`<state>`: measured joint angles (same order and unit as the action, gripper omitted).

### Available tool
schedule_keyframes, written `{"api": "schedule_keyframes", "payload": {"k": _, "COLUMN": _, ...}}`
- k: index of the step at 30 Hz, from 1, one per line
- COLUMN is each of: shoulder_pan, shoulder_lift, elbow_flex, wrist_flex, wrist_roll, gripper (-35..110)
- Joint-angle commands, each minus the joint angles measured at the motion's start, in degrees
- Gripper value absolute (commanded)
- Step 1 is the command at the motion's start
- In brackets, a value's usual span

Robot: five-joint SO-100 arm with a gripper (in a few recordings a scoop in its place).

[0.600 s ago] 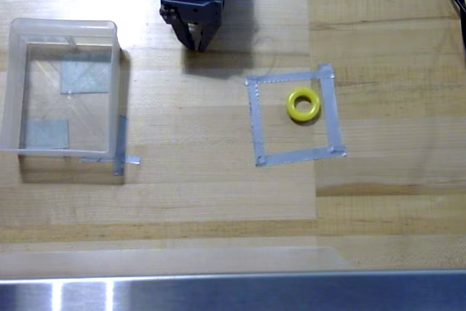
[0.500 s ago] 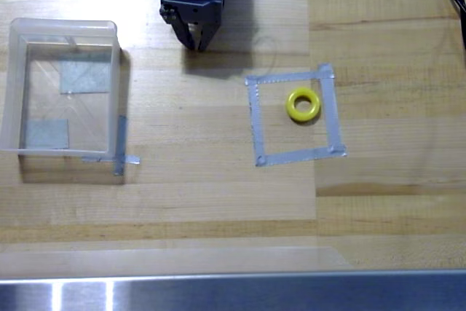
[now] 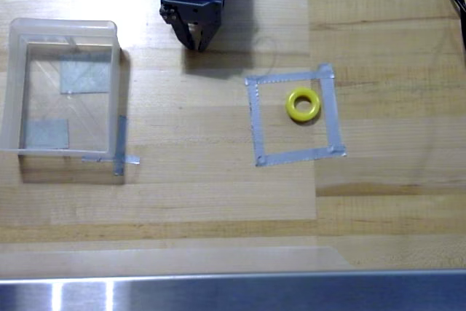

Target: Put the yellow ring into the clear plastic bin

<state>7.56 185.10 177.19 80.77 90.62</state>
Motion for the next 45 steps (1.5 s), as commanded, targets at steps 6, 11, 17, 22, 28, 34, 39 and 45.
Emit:
{"api": "schedule_keyframes", "payload": {"k": 6, "shoulder_pan": 0.88, "shoulder_lift": 0.53, "elbow_flex": 0.26, "wrist_flex": 1.67, "wrist_roll": 0.7, "gripper": 3}}
{"api": "schedule_keyframes", "payload": {"k": 11, "shoulder_pan": 0.88, "shoulder_lift": 0.53, "elbow_flex": 0.26, "wrist_flex": 1.67, "wrist_roll": 0.7, "gripper": 3}}
{"api": "schedule_keyframes", "payload": {"k": 17, "shoulder_pan": 0.88, "shoulder_lift": 0.35, "elbow_flex": -0.35, "wrist_flex": 1.85, "wrist_roll": 0.97, "gripper": 3}}
{"api": "schedule_keyframes", "payload": {"k": 22, "shoulder_pan": 0.7, "shoulder_lift": 0.26, "elbow_flex": -4.48, "wrist_flex": 4.22, "wrist_roll": 0.97, "gripper": 9}}
{"api": "schedule_keyframes", "payload": {"k": 28, "shoulder_pan": -2.29, "shoulder_lift": -7.38, "elbow_flex": -14.06, "wrist_flex": 5.89, "wrist_roll": 1.41, "gripper": 22}}
{"api": "schedule_keyframes", "payload": {"k": 34, "shoulder_pan": -7.91, "shoulder_lift": -30.76, "elbow_flex": -36.91, "wrist_flex": 6.06, "wrist_roll": 1.58, "gripper": 27}}
{"api": "schedule_keyframes", "payload": {"k": 39, "shoulder_pan": -14.06, "shoulder_lift": -51.68, "elbow_flex": -55.81, "wrist_flex": 7.03, "wrist_roll": 3.16, "gripper": 27}}
{"api": "schedule_keyframes", "payload": {"k": 45, "shoulder_pan": -26.54, "shoulder_lift": -69.26, "elbow_flex": -68.2, "wrist_flex": 6.24, "wrist_roll": 12.66, "gripper": 27}}
